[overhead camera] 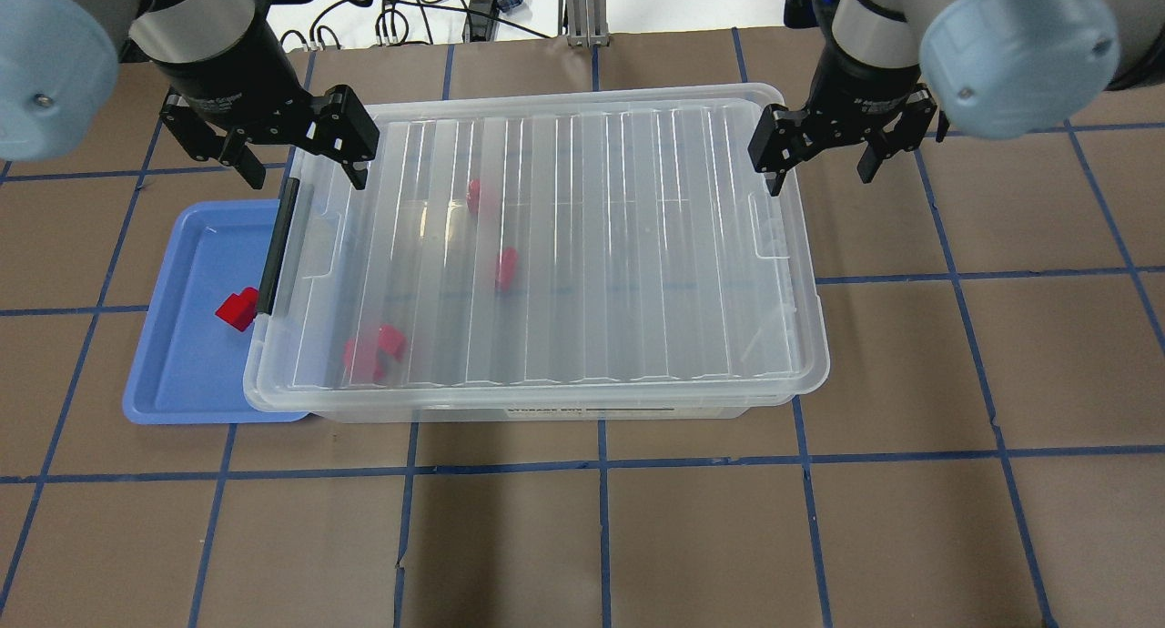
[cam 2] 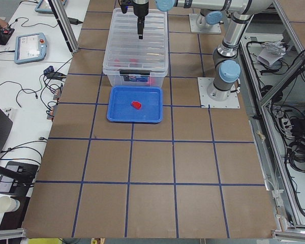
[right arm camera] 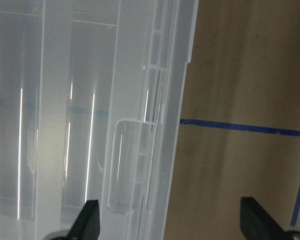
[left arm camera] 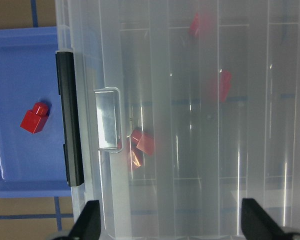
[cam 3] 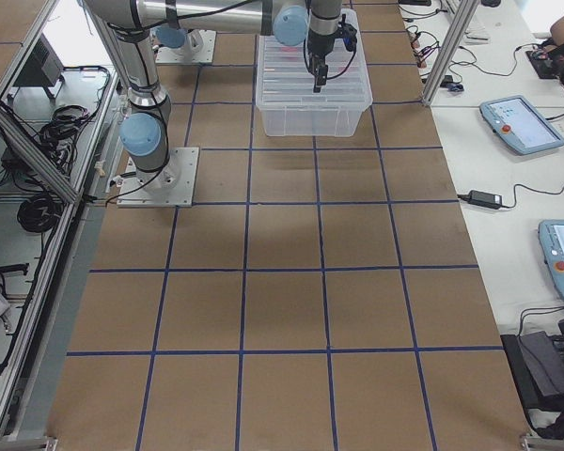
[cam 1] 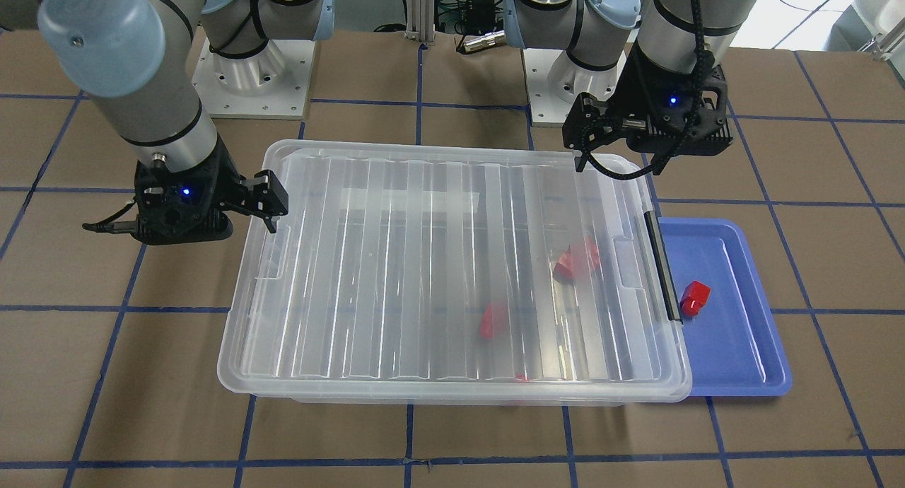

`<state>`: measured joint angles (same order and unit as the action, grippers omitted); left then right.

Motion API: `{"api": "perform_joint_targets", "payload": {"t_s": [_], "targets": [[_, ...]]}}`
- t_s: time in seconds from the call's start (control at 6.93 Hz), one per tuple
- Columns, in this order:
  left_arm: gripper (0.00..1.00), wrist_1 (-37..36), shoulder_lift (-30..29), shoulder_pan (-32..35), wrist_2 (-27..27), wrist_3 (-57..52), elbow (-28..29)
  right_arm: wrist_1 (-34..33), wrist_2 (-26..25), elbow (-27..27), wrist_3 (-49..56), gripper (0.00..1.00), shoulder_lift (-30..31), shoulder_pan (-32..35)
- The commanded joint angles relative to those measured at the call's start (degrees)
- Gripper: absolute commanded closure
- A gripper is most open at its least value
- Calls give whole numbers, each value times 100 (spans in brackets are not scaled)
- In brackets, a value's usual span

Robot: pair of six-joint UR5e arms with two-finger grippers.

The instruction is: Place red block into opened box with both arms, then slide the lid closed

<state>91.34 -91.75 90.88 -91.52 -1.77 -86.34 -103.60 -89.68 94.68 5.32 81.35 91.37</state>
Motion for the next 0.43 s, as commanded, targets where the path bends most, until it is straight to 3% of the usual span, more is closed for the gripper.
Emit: {"api": "perform_joint_targets", "payload": {"t_s": [0.0, 0.14, 0.29], "targets": [[0, -10, -1, 26, 28, 45, 82, -653, -5, 507, -4, 0, -49, -49], [0, -2, -53, 35, 11, 63, 222, -670, -5, 534, 13, 0, -67, -67], [0, 85, -193, 35, 37, -7, 223, -679, -327, 534, 22, 0, -76, -67]]}}
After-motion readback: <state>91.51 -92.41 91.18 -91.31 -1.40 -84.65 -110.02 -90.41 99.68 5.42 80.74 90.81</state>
